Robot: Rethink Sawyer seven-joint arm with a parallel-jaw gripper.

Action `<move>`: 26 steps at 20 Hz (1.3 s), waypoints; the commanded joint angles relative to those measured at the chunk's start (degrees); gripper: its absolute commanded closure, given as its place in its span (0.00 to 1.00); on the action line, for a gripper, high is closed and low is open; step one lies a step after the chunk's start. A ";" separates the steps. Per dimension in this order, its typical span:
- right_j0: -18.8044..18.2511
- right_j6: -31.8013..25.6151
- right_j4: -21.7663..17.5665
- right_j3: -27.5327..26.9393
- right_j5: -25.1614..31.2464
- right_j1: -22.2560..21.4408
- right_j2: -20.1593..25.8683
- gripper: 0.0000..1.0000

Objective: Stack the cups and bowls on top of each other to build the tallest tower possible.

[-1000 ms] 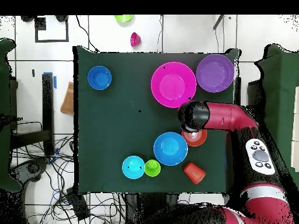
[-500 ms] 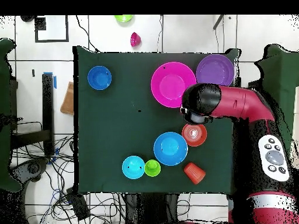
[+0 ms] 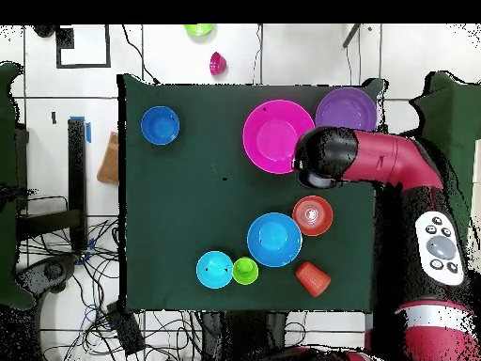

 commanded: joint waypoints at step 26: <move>10.28 14.19 -0.58 -4.46 -18.87 10.66 -13.70 0.00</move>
